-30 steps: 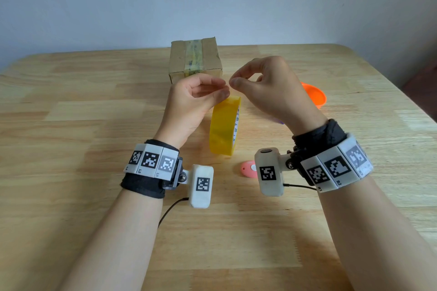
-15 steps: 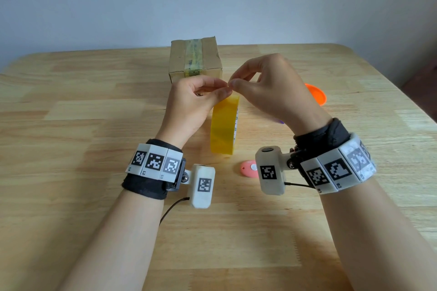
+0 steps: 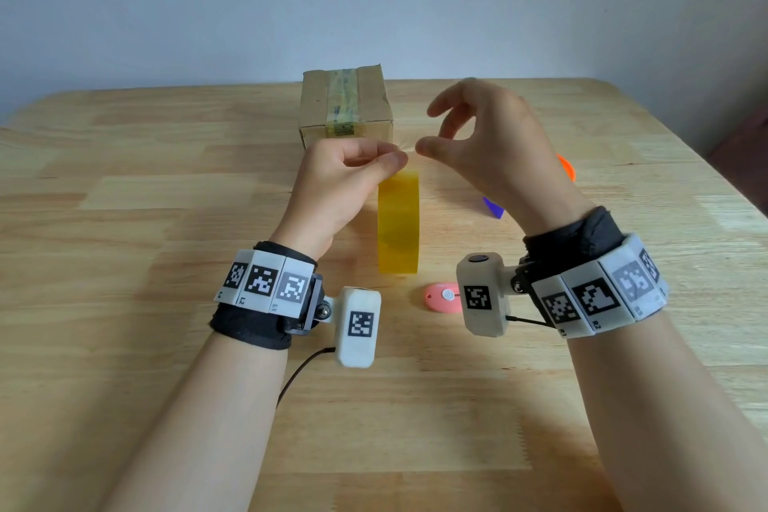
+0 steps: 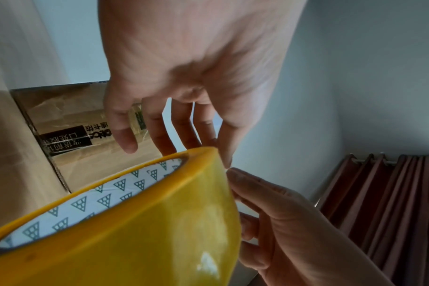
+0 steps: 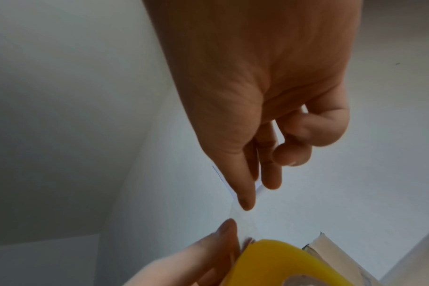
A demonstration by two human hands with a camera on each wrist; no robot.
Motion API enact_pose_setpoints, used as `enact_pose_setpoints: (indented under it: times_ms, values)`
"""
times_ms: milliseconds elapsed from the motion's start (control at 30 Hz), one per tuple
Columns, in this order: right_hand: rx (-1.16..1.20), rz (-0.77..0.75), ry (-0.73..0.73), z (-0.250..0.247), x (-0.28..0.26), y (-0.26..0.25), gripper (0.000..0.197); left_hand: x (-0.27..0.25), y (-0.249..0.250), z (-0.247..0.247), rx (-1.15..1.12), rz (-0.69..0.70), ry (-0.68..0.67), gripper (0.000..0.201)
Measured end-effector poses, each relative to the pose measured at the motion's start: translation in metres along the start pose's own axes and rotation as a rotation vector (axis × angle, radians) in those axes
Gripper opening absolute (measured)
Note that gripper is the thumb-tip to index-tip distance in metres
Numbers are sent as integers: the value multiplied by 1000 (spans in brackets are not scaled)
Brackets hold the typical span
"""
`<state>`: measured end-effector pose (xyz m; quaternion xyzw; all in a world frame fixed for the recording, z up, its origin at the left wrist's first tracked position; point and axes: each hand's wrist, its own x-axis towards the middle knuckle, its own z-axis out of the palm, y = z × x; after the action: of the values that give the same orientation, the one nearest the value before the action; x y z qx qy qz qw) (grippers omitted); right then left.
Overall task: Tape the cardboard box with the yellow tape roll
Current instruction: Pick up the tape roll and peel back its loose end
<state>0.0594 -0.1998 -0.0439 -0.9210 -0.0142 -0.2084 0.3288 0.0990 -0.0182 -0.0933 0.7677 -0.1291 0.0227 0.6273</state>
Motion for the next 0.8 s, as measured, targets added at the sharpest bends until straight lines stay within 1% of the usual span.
enact_pose_setpoints:
  times_ms: [67,167,367,600,800]
  values:
    - [6,-29,0,0,-2,-1,13,0,1,-1,-20,-21,13,6]
    - [-12,-59,-61,2,-4,-3,5,-1,2,-1,-21,-27,18,8]
    - [6,-59,-81,6,-2,3,16,-4,5,0,-32,-17,-8,5]
    - [50,-81,-169,11,-1,8,18,-5,7,-2,-56,-32,-30,6]
    - [165,-86,-153,11,-2,7,12,-6,9,-5,-60,-42,-8,2]
